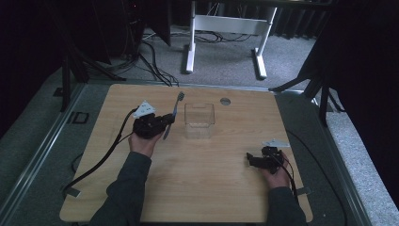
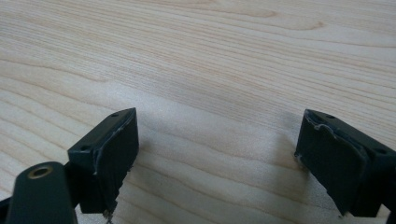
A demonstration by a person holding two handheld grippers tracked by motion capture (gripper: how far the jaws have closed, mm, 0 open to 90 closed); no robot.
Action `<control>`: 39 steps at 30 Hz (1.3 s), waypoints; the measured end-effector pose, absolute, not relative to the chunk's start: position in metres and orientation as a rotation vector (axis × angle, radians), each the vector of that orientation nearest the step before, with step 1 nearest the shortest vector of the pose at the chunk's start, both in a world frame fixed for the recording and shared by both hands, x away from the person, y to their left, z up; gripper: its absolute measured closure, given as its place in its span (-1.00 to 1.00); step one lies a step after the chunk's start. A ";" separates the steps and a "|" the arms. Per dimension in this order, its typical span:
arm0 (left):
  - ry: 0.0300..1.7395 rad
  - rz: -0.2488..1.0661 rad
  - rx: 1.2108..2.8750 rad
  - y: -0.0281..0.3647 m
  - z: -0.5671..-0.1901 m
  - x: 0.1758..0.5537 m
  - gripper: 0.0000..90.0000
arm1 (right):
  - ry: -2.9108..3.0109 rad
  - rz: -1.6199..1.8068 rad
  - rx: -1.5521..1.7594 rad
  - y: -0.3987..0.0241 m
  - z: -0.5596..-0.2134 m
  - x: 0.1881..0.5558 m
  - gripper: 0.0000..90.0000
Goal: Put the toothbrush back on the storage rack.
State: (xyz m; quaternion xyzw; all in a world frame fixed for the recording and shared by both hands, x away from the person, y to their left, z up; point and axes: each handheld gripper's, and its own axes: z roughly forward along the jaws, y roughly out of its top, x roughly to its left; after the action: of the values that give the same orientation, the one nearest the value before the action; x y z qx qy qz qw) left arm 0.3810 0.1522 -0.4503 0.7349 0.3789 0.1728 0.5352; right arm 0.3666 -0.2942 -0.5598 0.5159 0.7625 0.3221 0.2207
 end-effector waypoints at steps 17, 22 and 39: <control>0.870 0.402 1.696 0.145 -0.448 0.388 0.81 | 2.109 0.891 1.425 -0.294 -0.560 0.367 -0.72; 0.850 0.415 1.706 0.138 -0.443 0.390 0.81 | 2.108 0.892 1.427 -0.294 -0.560 0.367 -0.72; 0.849 0.425 1.668 0.130 -0.436 0.400 0.81 | 2.110 0.892 1.425 -0.294 -0.560 0.367 -0.72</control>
State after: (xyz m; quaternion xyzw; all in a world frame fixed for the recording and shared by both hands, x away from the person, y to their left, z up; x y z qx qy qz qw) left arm 0.3996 0.1305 -0.4358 0.7117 0.3622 0.1815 0.5739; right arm 0.3666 -0.2941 -0.5598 0.5151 0.7630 0.3225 0.2202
